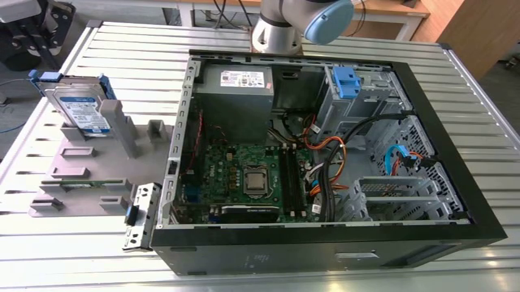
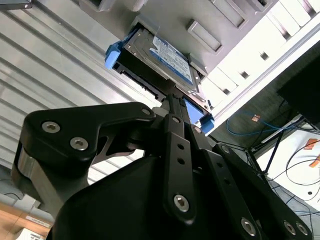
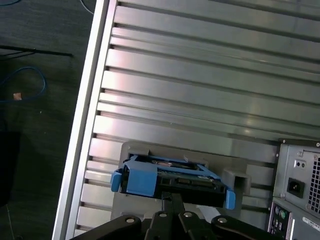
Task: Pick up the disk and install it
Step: 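Pick up the disk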
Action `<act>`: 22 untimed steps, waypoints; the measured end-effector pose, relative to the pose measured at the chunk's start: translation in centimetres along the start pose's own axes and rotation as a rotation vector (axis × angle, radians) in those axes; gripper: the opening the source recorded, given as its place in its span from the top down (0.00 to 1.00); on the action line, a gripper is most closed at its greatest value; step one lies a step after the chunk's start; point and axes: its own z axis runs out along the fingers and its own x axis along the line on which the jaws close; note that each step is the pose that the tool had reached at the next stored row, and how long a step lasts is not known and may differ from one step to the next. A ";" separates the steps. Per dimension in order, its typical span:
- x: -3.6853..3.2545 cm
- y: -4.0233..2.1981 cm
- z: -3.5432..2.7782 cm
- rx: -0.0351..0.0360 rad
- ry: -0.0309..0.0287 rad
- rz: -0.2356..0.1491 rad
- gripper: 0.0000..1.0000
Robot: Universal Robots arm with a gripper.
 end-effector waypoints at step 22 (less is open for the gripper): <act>0.00 0.00 0.05 -0.0084 0.0158 -0.356 0.89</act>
